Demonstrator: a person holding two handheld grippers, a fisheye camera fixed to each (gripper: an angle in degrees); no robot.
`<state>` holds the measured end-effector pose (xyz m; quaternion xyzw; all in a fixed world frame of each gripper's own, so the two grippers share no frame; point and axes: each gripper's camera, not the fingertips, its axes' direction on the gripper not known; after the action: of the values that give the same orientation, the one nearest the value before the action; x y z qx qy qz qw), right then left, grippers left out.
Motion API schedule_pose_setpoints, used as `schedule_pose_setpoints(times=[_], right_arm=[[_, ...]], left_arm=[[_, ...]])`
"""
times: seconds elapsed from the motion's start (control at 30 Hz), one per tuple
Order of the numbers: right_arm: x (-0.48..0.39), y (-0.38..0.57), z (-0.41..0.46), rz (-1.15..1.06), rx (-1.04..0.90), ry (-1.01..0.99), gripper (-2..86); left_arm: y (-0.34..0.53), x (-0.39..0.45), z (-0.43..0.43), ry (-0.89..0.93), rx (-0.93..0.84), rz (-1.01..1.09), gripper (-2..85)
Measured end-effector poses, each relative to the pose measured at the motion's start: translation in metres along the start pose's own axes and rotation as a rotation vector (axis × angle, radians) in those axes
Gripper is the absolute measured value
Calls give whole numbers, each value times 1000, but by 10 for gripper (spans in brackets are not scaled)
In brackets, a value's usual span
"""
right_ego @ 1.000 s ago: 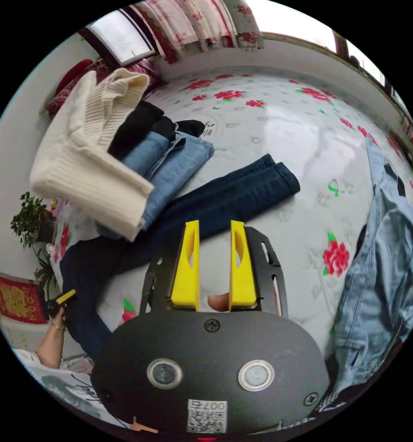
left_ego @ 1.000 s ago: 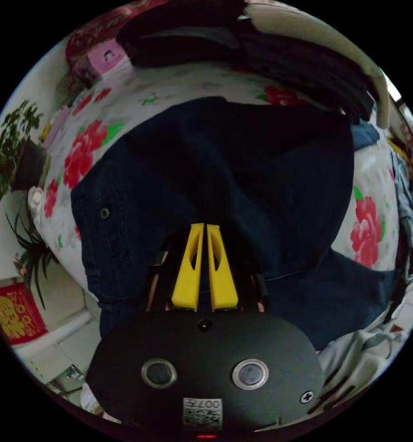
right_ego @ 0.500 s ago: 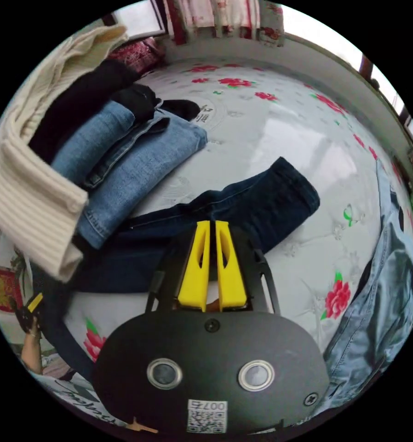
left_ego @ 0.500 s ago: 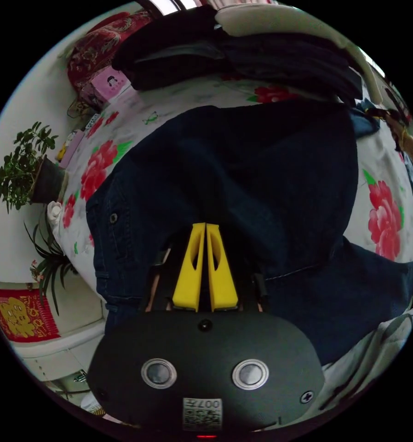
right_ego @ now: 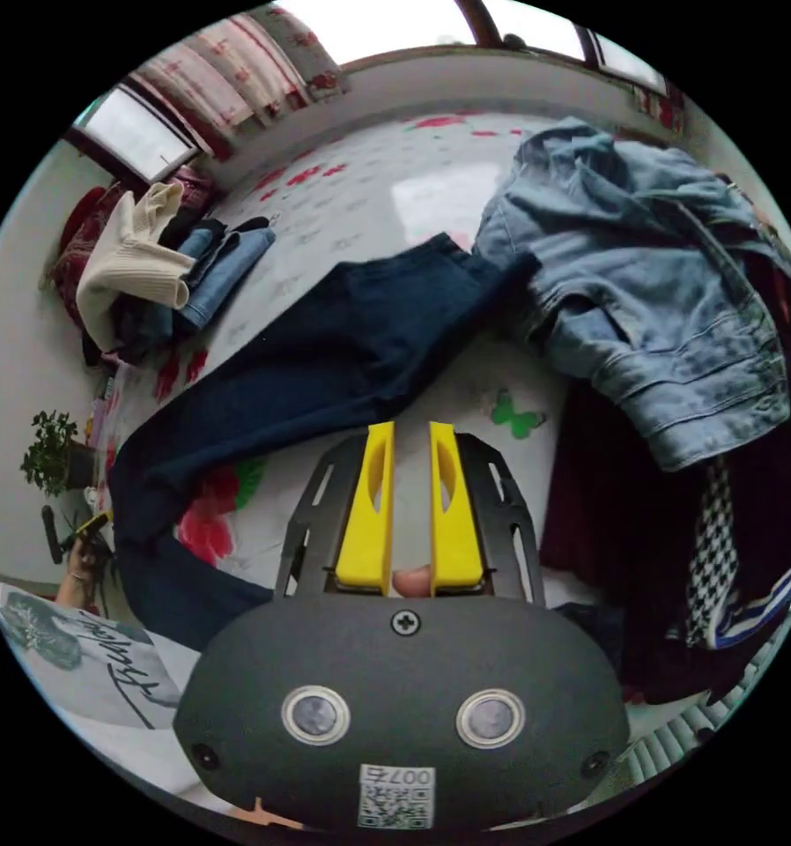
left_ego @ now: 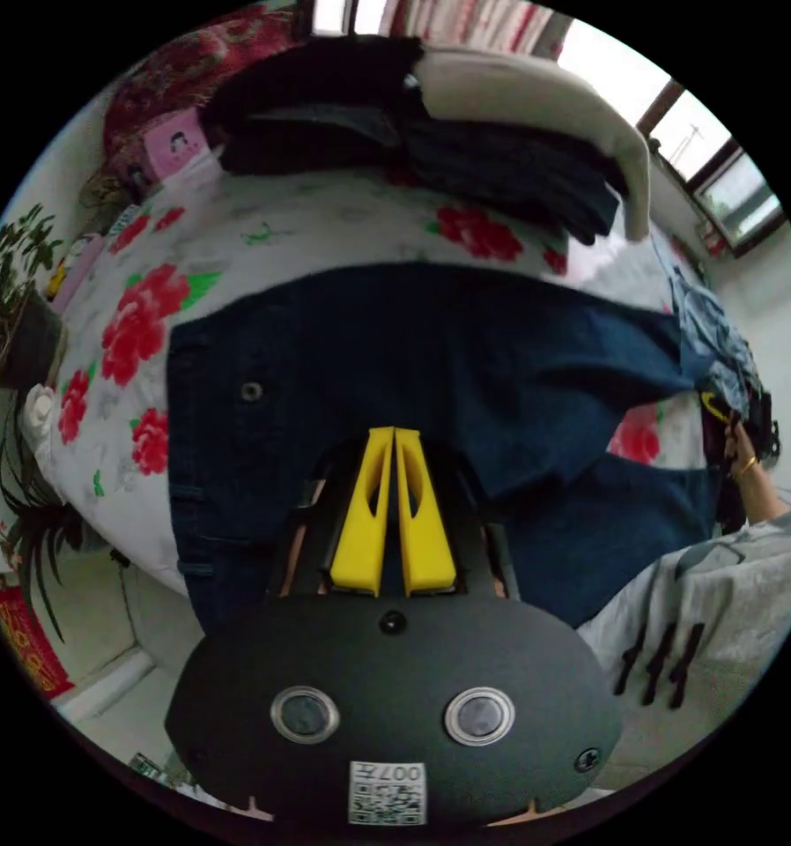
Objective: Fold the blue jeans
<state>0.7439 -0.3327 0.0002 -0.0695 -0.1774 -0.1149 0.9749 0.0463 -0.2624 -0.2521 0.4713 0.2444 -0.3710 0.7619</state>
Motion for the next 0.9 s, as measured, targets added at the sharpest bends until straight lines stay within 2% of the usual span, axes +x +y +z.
schedule_pose_setpoints(times=[0.07, 0.17, 0.3, 0.43, 0.53, 0.6, 0.7, 0.8, 0.9], right_arm=[[-22, -13, -14, -89, 69, 35, 57], [-57, -48, -7, -245, 54, 62, 64], [-101, -94, 25, -447, -51, 118, 70], [-144, -123, 77, -684, -233, 271, 72], [-156, -120, 118, -820, -419, 332, 66], [-159, -116, 120, -869, -431, 263, 48], [-158, -111, 121, -851, -480, 293, 18], [-159, -104, 88, -822, -344, 279, 4], [-152, -91, 20, -741, -85, 218, 0]], left_arm=[[-15, -18, -11, -47, 34, -39, 4], [-51, -35, -9, -142, 37, -24, 51], [-108, -56, 23, -201, -80, -21, 112], [-144, -54, 66, -234, -270, 85, 137], [-150, -52, 63, -187, -302, 169, 108], [-148, -50, 60, -108, -324, 202, 62], [-141, -46, 47, -144, -299, 195, 1], [-129, -57, 0, -86, -186, 119, -7], [-100, -67, -76, 5, 11, 60, -9]])
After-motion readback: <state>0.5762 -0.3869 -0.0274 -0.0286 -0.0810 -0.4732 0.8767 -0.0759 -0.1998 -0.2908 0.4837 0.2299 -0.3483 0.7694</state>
